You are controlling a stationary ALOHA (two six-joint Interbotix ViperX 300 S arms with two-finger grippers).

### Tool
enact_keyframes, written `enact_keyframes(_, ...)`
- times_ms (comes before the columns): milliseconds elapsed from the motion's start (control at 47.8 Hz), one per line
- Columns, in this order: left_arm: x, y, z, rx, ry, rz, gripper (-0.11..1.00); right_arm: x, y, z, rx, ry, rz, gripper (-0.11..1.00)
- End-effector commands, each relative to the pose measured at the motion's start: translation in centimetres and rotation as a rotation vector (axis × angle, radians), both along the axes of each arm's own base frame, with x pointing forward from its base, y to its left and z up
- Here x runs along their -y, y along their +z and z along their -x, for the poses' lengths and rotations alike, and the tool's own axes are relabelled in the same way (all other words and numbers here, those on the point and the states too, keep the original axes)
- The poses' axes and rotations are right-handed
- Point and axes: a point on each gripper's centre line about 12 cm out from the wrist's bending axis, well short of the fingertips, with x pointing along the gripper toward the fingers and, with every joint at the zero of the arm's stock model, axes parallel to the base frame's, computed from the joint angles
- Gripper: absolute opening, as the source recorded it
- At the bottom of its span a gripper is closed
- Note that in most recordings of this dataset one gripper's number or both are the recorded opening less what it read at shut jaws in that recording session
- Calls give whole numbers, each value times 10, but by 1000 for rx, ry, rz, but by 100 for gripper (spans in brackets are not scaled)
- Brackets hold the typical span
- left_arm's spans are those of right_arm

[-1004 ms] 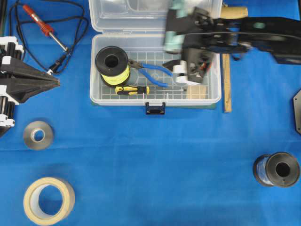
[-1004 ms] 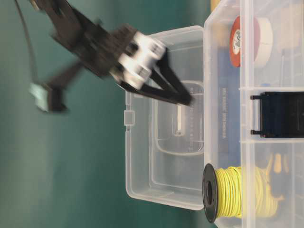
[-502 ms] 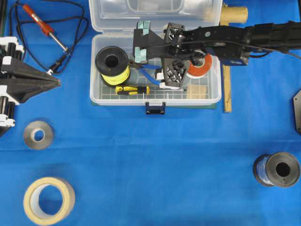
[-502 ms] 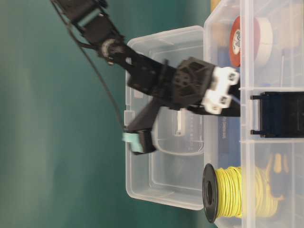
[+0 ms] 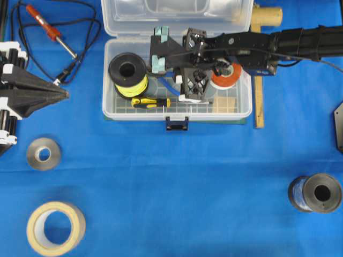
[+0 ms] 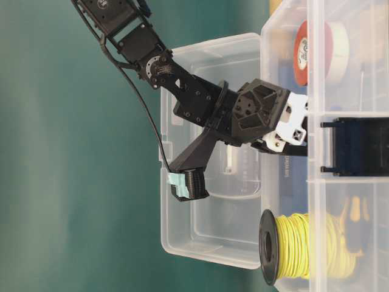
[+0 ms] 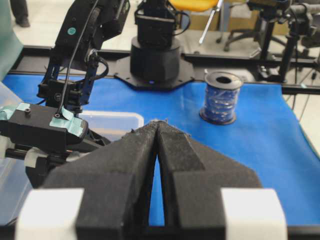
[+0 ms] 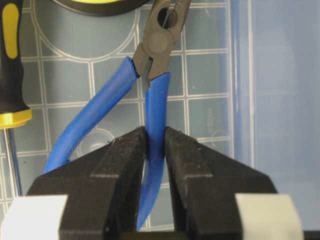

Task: Pick the nipper from the toolbox among several items.
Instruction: 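Lower the right gripper and close it on the pliers' blue handle, then lift the pliers out of the toolbox and carry them toward the front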

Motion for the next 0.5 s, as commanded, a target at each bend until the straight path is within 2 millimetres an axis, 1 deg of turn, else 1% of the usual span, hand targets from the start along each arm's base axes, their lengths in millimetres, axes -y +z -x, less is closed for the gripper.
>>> enact_keyframes(0,0,3,-2,6,0,1,0,2,27,-1,57,-7,14,13)
enact_keyframes(42,0,3,-2,6,1,3,0,2,34,0,71,-12,16,13)
enact_keyframes(167,0,3,-2,8,0,1,0,0,67,6,132,-15,31,13)
enact_keyframes(356,0,2,-2,3,1,3,0,-9,119,27,223,-14,53,13)
enact_keyframes(439,0,0,-1,0,1,3,0,-22,140,36,273,7,62,13)
enact_keyframes(481,0,1,-1,3,1,3,0,-33,152,41,303,28,64,13)
